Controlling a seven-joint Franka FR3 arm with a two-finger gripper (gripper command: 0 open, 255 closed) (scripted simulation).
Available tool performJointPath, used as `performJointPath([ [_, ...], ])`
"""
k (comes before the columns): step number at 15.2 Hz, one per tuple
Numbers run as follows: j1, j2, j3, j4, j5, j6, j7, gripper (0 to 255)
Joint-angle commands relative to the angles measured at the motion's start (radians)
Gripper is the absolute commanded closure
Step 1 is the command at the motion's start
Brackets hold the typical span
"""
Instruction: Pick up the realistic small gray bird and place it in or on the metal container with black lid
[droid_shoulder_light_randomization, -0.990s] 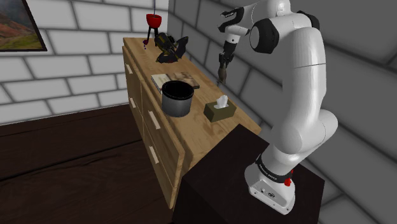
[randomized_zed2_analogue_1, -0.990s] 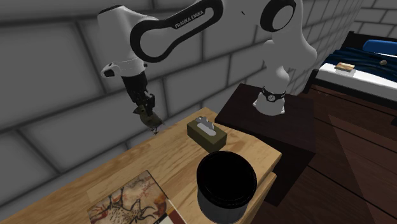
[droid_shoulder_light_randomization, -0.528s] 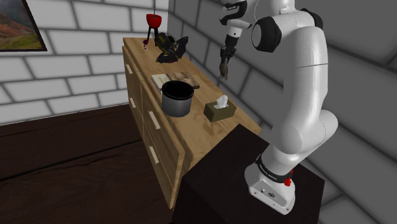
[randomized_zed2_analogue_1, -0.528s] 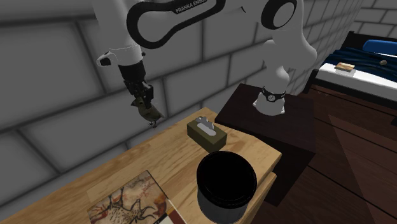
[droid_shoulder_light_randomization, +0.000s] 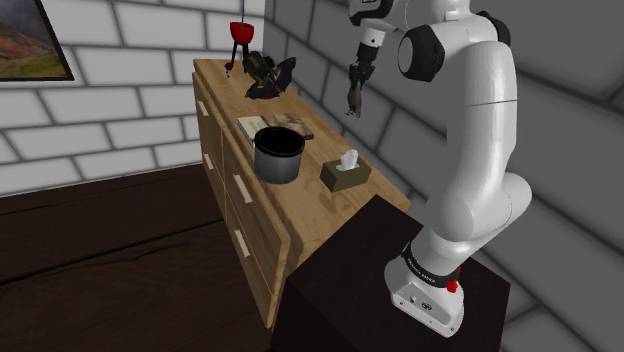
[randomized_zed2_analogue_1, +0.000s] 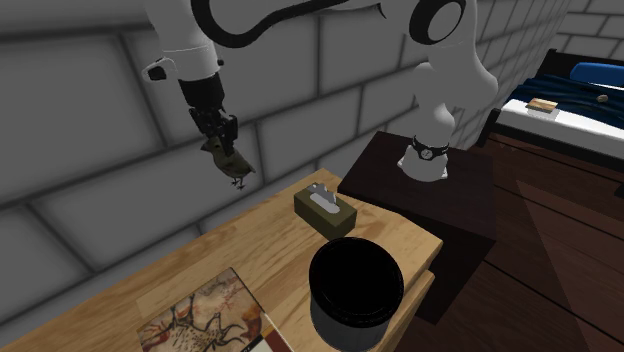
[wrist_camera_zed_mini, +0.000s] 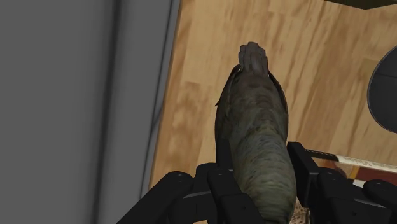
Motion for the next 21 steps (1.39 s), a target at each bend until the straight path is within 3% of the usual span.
performJointPath([
  [1,-0.005,0.0,-0.001,0.028,-0.001,-0.027,0.002,255],
  [5,-0.016,0.004,-0.001,0.089,-0.001,-0.083,0.008,255],
  [12,0.152,-0.166,0.005,-0.142,-0.057,-0.007,0.137,255],
  [21,0.321,-0.301,0.048,-0.289,-0.11,0.03,0.333,255],
])
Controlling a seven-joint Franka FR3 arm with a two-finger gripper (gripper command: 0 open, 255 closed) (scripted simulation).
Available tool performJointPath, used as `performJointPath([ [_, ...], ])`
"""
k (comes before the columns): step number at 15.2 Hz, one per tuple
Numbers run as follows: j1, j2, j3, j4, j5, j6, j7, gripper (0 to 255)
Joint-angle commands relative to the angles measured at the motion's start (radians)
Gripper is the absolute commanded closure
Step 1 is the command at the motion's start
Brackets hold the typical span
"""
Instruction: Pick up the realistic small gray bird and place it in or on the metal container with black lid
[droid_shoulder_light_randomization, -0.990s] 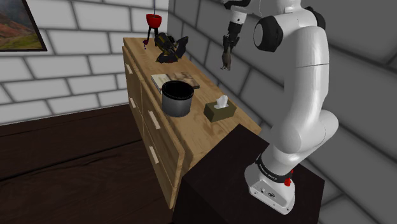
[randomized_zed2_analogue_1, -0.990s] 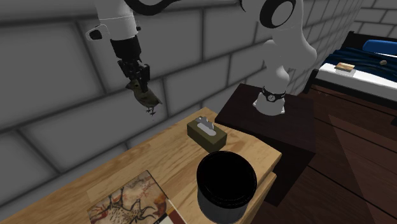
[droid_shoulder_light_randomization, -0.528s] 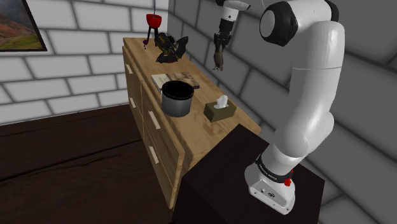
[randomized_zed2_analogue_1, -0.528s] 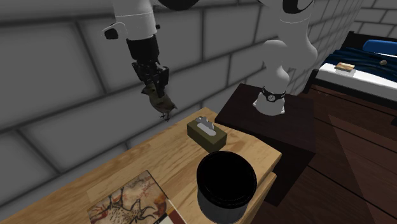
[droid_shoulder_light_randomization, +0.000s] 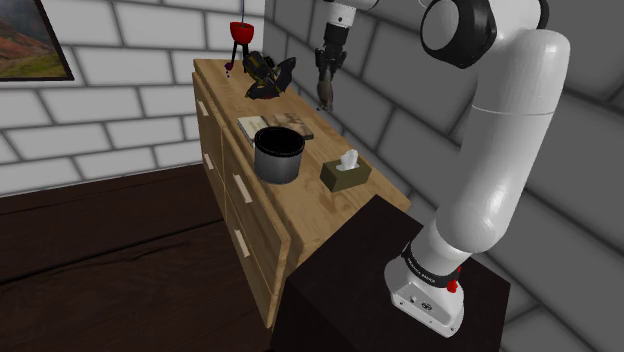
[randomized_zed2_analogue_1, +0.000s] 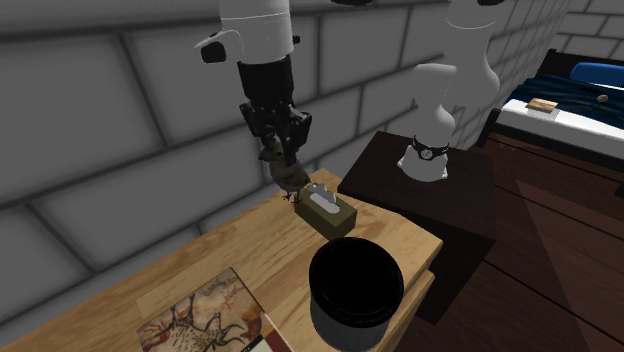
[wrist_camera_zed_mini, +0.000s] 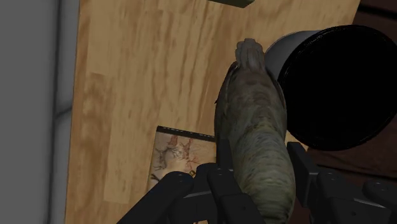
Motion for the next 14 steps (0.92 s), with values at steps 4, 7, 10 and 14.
performJointPath([
  [4,0.084,-0.045,0.035,-0.04,-0.019,0.009,0.118,255],
  [7,0.128,-0.059,0.057,-0.045,-0.026,0.006,0.185,255],
  [10,0.17,-0.064,0.08,-0.037,-0.03,0.0,0.251,255],
  [14,0.198,-0.063,0.096,-0.054,-0.032,0.021,0.292,255],
])
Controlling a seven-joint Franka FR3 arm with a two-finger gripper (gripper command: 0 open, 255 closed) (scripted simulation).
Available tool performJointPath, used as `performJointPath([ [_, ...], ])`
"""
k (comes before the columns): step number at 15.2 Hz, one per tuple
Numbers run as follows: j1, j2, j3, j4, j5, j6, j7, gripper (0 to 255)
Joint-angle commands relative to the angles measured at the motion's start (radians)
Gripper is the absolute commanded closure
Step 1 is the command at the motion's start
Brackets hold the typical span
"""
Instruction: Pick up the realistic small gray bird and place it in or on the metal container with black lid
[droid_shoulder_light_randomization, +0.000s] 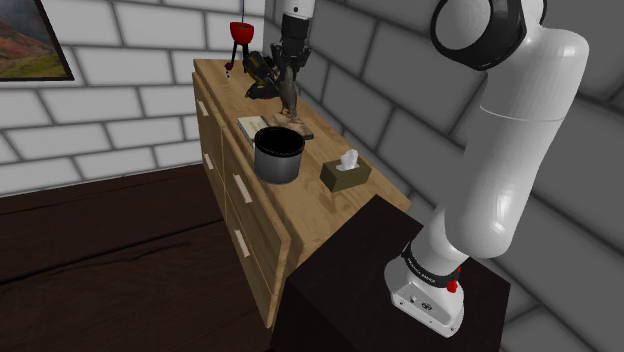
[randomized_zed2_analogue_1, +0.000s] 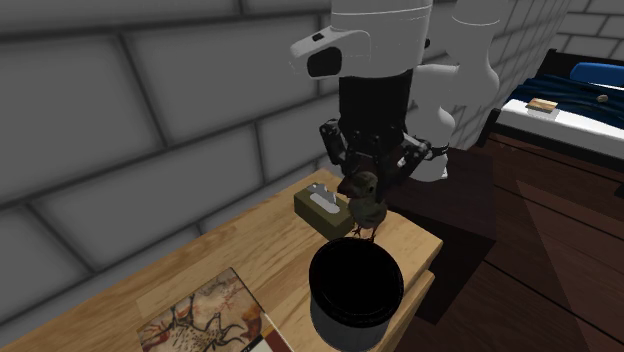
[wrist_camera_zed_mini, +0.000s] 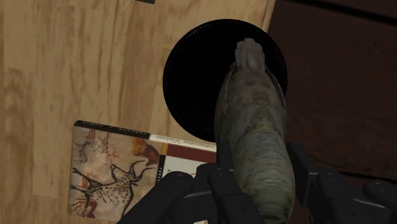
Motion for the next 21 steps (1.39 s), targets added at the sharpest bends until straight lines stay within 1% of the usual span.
performJointPath([
  [1,0.003,0.003,0.002,-0.018,0.001,0.022,0.003,255],
  [12,0.006,0.02,0.006,-0.143,0.011,0.162,-0.012,255],
  [20,0.006,0.049,0.01,-0.213,0.025,0.259,-0.025,255],
  [21,0.006,0.049,0.01,-0.214,0.025,0.259,-0.025,255],
])
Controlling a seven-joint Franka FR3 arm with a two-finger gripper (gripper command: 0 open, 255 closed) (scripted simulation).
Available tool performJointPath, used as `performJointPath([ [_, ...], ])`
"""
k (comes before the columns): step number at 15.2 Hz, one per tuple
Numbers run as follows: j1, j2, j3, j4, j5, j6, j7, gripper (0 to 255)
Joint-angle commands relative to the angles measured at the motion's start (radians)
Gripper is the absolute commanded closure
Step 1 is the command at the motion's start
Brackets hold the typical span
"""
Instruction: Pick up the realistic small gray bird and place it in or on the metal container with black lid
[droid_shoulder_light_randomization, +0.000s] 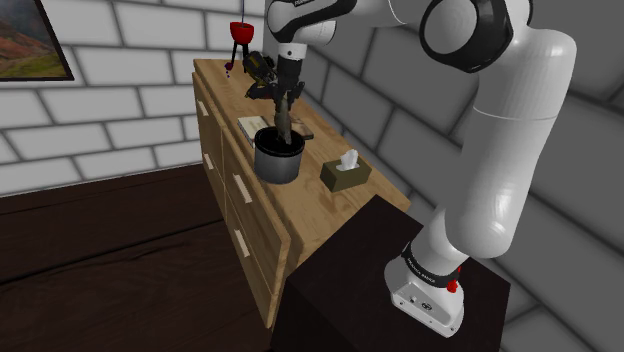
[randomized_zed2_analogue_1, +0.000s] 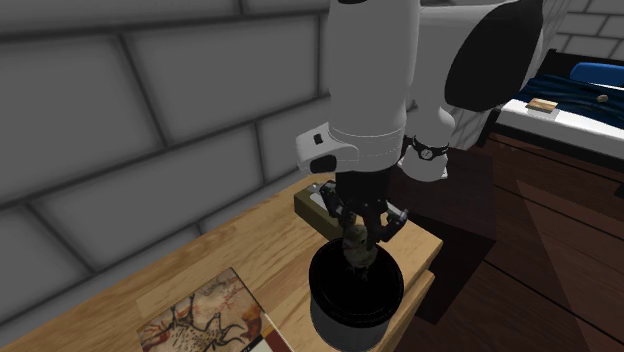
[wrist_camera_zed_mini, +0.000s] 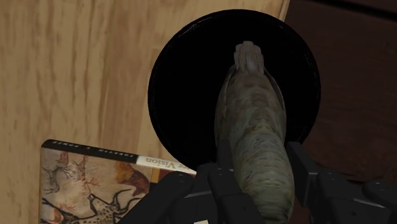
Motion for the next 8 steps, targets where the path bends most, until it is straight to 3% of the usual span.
performJointPath([
  [1,-0.001,0.003,0.0,-0.003,0.001,0.006,-0.002,255],
  [7,-0.001,0.003,0.0,-0.003,0.001,0.006,-0.002,255],
  [8,-0.001,0.003,0.0,-0.002,0.001,0.006,-0.002,0],
])
